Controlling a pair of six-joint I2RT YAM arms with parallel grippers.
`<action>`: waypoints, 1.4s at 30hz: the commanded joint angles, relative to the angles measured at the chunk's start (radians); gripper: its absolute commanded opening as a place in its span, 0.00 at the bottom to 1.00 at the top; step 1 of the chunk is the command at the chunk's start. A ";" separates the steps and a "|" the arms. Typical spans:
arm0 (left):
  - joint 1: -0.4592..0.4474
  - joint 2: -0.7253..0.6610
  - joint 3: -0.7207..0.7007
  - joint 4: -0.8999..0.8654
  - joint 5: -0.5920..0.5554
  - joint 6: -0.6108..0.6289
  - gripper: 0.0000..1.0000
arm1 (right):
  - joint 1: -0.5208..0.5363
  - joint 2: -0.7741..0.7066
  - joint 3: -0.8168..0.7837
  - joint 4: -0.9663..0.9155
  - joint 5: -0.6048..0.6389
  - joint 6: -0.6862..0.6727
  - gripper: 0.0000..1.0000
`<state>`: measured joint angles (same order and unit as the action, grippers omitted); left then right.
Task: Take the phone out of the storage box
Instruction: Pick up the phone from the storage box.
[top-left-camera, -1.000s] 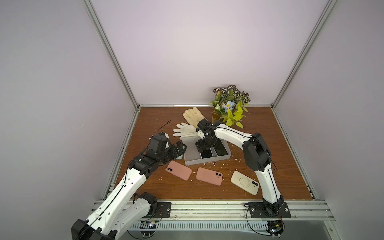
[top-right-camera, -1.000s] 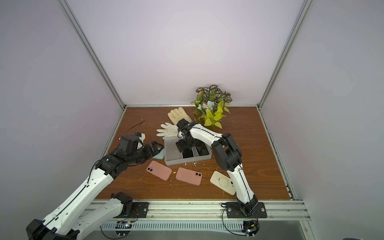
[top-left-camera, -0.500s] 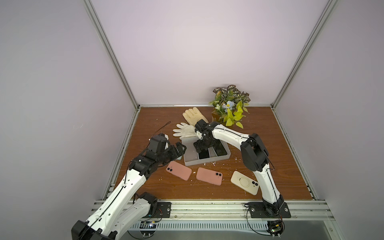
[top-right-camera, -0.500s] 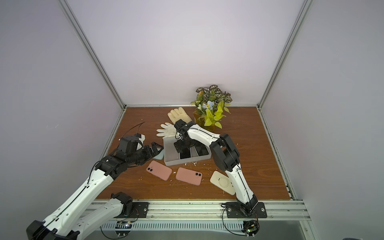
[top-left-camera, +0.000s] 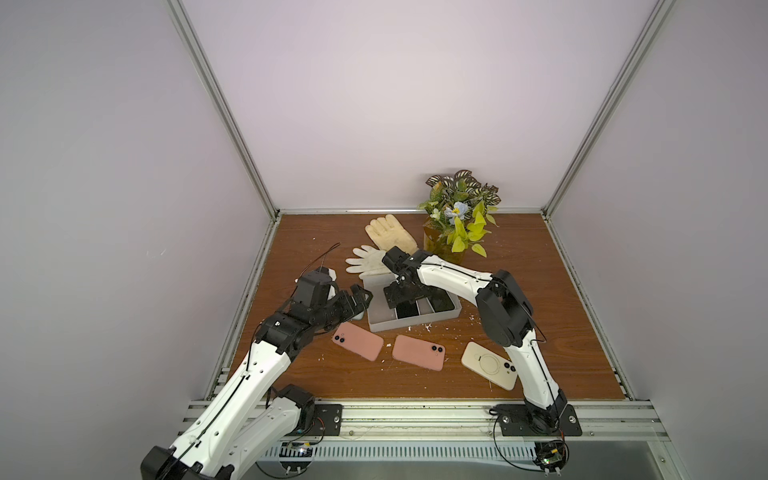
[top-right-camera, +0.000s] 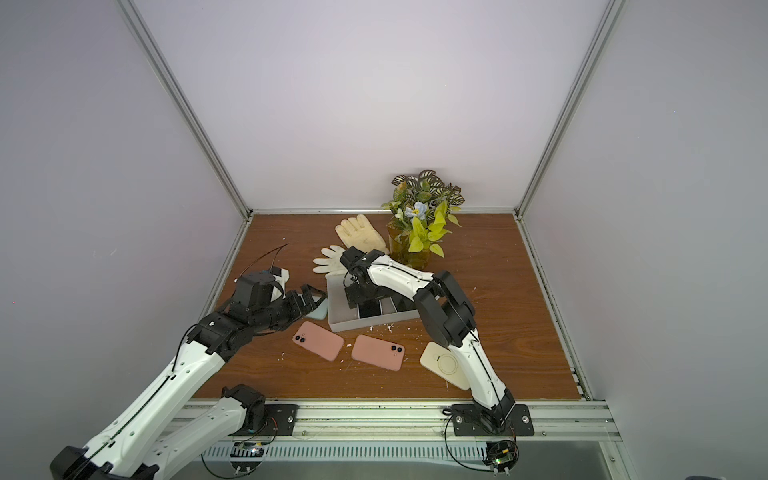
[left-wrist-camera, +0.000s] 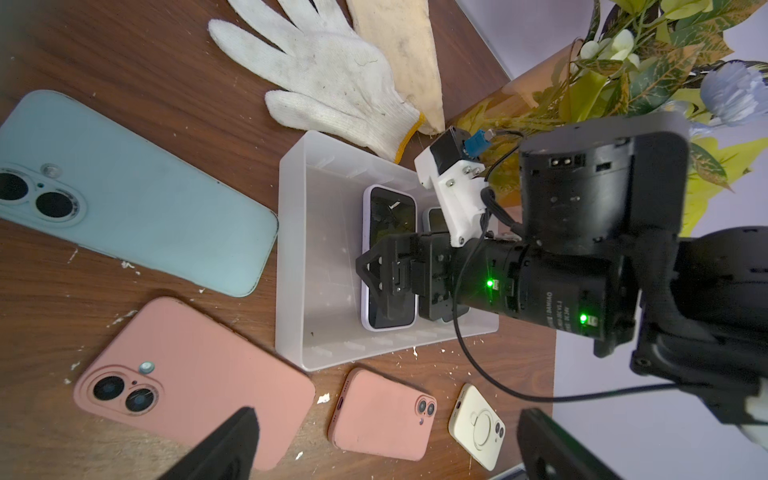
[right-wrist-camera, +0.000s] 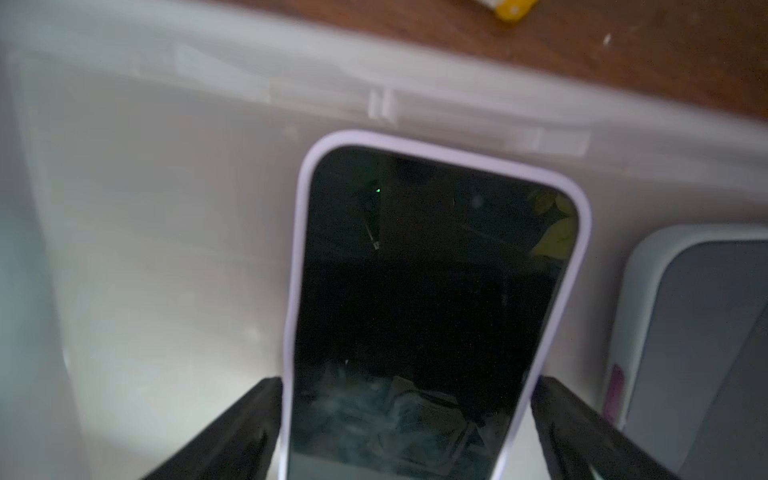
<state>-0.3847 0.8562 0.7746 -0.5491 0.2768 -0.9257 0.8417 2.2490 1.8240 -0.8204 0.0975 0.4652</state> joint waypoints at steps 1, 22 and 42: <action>0.015 -0.014 -0.012 -0.019 0.013 0.022 1.00 | 0.022 0.032 -0.029 -0.013 0.055 0.023 0.97; 0.032 0.127 -0.008 0.193 0.168 -0.028 1.00 | -0.002 -0.198 0.026 -0.049 0.153 -0.221 0.57; 0.104 0.468 0.040 0.692 0.612 -0.041 1.00 | -0.081 -0.474 -0.118 0.023 -0.235 -0.405 0.53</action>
<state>-0.2909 1.3014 0.7715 0.0483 0.8066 -0.9764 0.7525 1.8324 1.7092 -0.8349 -0.0414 0.0917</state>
